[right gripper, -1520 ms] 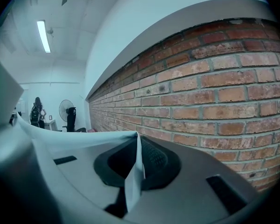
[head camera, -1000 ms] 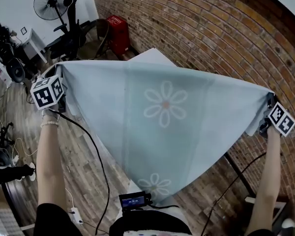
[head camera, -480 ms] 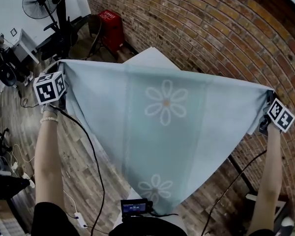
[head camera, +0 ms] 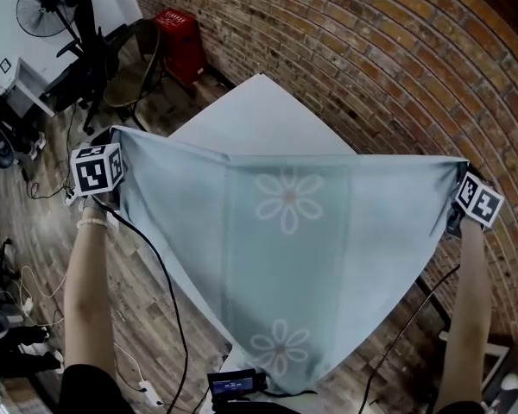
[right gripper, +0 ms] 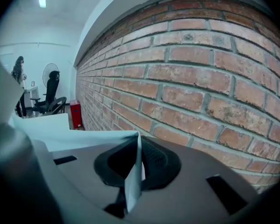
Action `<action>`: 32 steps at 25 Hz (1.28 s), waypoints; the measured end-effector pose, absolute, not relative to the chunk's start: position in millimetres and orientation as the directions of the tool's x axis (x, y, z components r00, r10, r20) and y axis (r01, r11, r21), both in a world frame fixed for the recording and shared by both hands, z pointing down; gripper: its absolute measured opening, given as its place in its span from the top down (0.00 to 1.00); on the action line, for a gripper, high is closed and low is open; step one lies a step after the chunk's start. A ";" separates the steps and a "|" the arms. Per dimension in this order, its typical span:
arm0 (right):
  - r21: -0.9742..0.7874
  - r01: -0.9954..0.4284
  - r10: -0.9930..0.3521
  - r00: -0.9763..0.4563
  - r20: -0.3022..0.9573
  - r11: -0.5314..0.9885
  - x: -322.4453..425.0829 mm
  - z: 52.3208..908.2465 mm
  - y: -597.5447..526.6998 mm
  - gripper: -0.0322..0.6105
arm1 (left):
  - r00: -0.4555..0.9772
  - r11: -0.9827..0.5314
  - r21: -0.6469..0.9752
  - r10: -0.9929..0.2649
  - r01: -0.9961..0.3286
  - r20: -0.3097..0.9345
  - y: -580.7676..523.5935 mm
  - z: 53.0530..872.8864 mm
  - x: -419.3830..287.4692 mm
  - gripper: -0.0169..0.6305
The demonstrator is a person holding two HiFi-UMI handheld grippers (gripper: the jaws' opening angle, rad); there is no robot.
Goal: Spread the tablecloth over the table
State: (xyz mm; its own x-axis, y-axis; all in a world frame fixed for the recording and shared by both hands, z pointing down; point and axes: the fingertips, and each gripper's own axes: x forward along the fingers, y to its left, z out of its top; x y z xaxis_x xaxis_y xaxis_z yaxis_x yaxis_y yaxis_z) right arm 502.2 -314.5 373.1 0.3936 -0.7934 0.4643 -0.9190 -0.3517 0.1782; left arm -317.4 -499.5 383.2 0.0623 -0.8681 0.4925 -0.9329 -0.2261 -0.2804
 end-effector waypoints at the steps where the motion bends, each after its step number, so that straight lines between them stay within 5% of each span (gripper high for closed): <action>1: 0.198 -0.916 -0.784 0.402 0.474 -0.349 503.3 380.4 -317.5 0.89 | 0.066 -0.240 -0.286 -0.860 -0.928 0.507 -503.3 391.4 -314.8 0.95; 21: 0.387 -0.899 -0.595 0.429 0.680 -0.206 518.7 510.7 -330.6 0.88 | 0.028 -0.345 -0.319 -0.717 -0.883 0.697 -521.4 533.5 -309.6 0.94; 26: 0.355 -0.924 -0.584 0.369 0.723 -0.143 506.2 525.2 -327.3 0.63 | 0.092 -0.355 -0.248 -0.717 -0.902 0.691 -520.2 533.3 -305.2 0.74; 32: 0.245 -0.963 -0.667 0.253 0.700 -0.109 483.1 517.6 -321.8 0.55 | 0.125 -0.276 -0.149 -0.769 -0.950 0.627 -504.4 509.9 -312.9 0.69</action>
State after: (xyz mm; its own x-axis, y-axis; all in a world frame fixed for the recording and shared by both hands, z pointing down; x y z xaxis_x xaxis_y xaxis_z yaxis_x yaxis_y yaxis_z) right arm 483.1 -321.8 517.6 0.2534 -0.6673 0.7004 -0.9634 -0.1089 0.2448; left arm -312.9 -504.4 509.9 0.1247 -0.7689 0.6271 -0.9497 -0.2755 -0.1491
